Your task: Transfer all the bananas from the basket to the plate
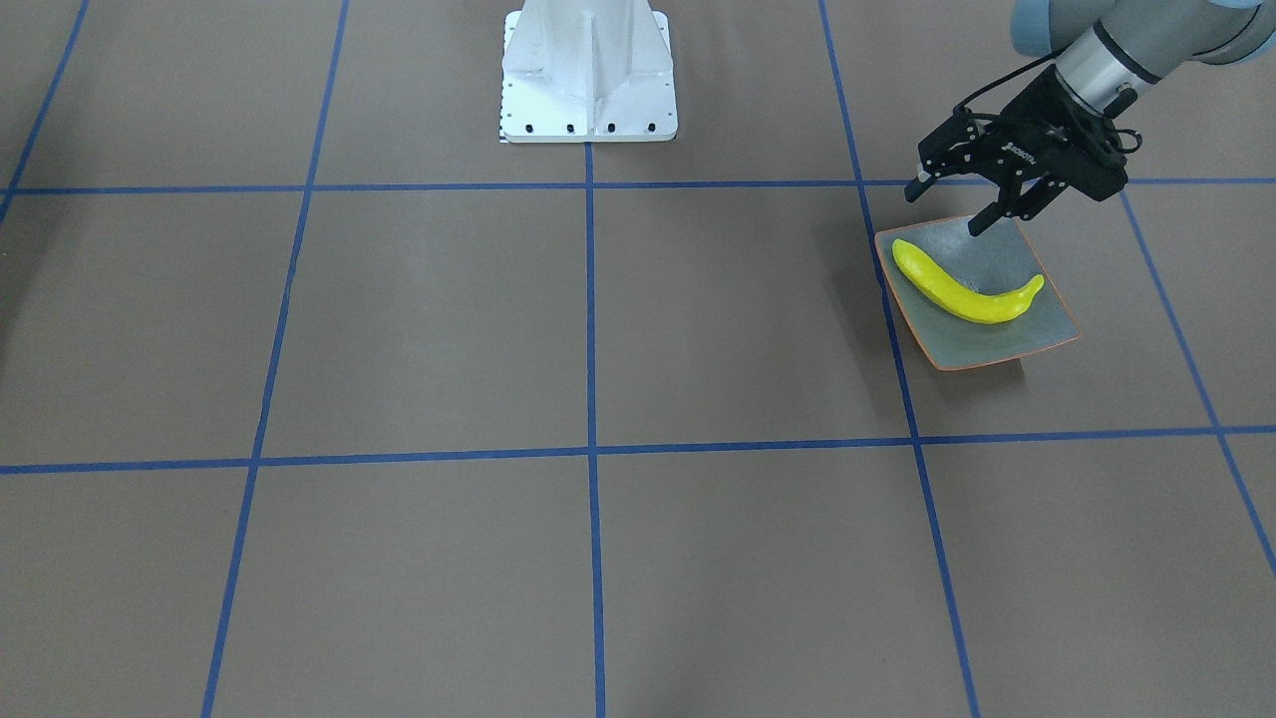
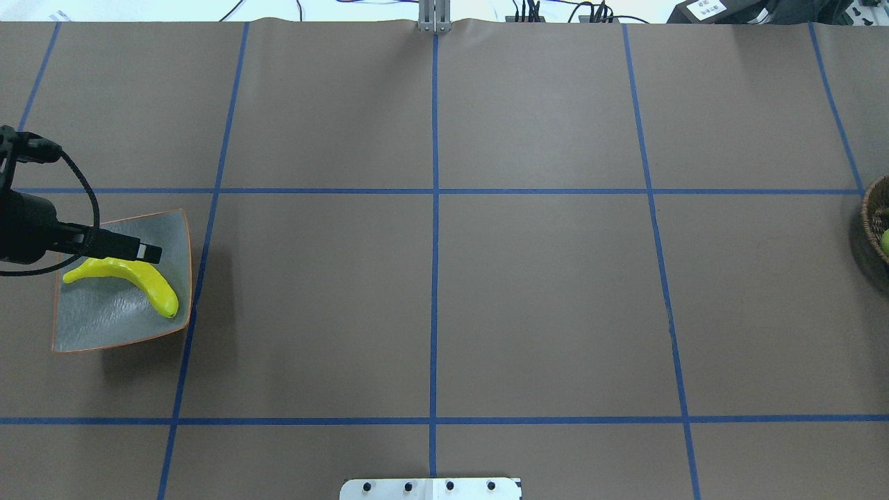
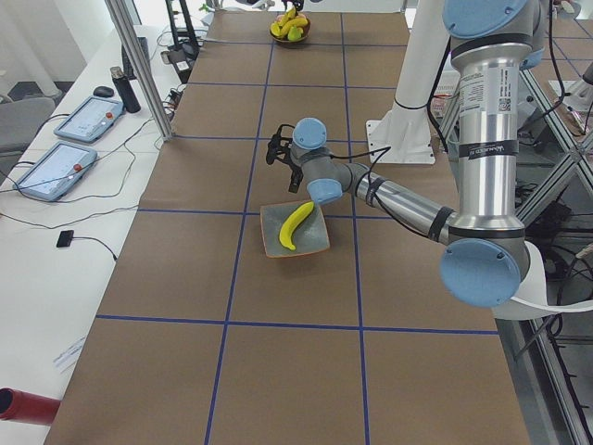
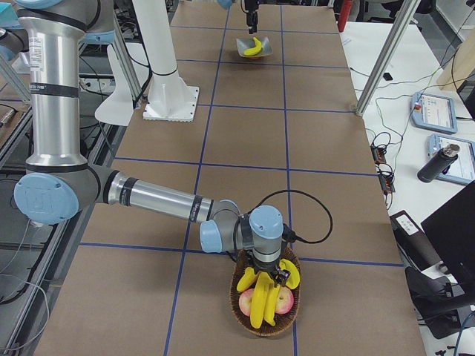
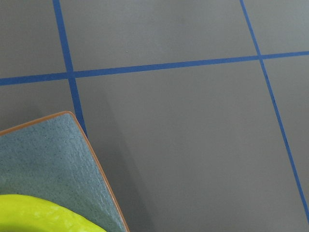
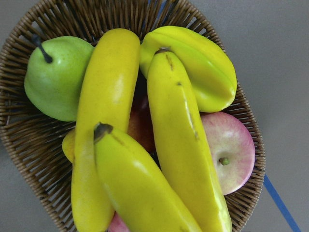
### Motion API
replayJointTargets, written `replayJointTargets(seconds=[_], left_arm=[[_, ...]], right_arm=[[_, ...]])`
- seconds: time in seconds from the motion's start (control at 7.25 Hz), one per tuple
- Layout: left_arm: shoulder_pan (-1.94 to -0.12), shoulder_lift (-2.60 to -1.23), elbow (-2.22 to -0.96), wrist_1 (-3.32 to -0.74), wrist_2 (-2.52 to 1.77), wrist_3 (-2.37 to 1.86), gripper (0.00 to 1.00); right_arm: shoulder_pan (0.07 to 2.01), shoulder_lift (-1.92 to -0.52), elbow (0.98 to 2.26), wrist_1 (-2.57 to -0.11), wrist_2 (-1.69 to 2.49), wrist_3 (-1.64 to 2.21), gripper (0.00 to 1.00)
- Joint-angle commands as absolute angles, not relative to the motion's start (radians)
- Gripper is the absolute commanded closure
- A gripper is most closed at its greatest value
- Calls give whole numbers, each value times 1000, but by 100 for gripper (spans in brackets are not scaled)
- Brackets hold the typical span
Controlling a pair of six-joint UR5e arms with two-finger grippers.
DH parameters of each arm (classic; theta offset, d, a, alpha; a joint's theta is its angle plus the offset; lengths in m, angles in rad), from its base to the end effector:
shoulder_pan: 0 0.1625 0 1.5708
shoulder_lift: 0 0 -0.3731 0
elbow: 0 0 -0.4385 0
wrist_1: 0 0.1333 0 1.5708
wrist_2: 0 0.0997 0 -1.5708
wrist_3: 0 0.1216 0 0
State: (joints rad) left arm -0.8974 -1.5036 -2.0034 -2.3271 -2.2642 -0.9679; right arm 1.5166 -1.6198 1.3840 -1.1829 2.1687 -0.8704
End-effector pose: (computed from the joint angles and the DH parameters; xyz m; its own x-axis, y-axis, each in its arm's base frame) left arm 0.2759 -0.4349 0.3289 0.3603 0.2476 -0.8994 0.0459 0.9582 0.2822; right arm 0.0365 -0.5246 0.7218 0.4880 -0.8384 0.2428 0.6620 0.5368 0.5231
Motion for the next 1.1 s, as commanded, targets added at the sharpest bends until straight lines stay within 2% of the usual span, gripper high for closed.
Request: replayJointTargets(seconds=[0.0, 0.14, 0.28, 0.41, 0.55, 0.97], left_arm=[[-897, -1503, -2003, -2327, -2264, -968, 0], [-897, -1505, -2003, -2329, -2264, -968, 0], [-897, -1503, -2003, -2329, -2264, -968, 0], [-897, -1503, -2003, -2330, -2264, -968, 0], [-897, -1500, -2002, -2338, -2264, -968, 0], [-897, -1499, -2000, -2341, -2264, -968, 0]], right_arm=[[1516, -1638, 1387, -1175, 2171, -873, 36], [1516, -1644, 1387, -1175, 2169, -874, 45], [1516, -1646, 1391, -1175, 2171, -873, 60], [1516, -1644, 1399, -1175, 2172, -871, 83], [1517, -1643, 1414, -1177, 2177, -871, 100], [1538, -1609, 1451, -1201, 2189, -871, 100]])
